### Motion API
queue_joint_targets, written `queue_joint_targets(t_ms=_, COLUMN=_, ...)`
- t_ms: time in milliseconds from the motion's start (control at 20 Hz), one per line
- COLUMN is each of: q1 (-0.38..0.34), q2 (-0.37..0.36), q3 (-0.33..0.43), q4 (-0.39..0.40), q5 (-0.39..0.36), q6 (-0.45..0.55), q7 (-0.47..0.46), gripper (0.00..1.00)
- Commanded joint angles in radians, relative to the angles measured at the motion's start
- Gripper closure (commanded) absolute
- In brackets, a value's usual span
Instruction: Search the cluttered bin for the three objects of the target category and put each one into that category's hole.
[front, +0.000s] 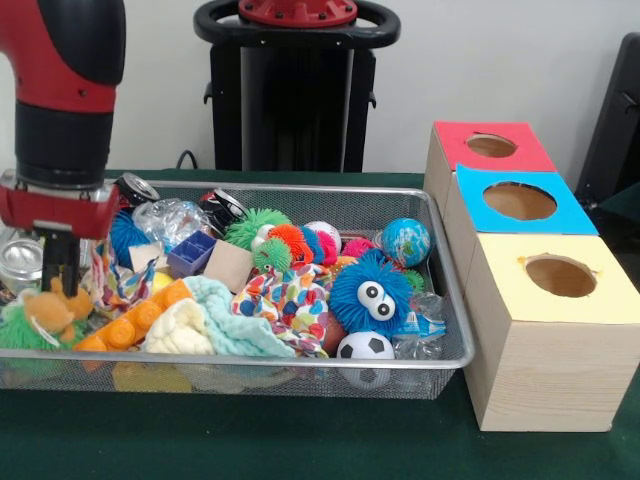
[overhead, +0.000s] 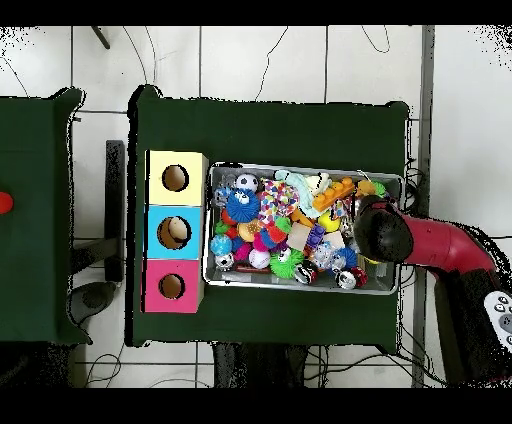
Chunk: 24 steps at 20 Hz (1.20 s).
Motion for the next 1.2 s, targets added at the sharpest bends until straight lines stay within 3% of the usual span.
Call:
queue_joint_targets(t_ms=50, q1=0.005, q2=-0.149, q3=0.080, q4=0.145, q5=-0.008, q6=0.154, q7=-0.124, gripper=1.00)
queue_joint_targets(t_ms=350, q1=-0.003, q2=-0.187, q3=0.109, q4=0.182, q5=0.010, q6=0.156, q7=-0.107, gripper=1.00)
queue_joint_targets(t_ms=750, q1=-0.085, q2=-0.242, q3=0.233, q4=0.254, q5=0.032, q6=0.083, q7=-0.106, gripper=1.00)
queue_joint_targets(t_ms=950, q1=-0.160, q2=-0.291, q3=0.348, q4=0.318, q5=0.047, q6=0.052, q7=-0.123, gripper=1.00)
queue_joint_targets(t_ms=1200, q1=-0.186, q2=-0.327, q3=0.401, q4=0.339, q5=0.043, q6=0.050, q7=-0.105, gripper=1.00)
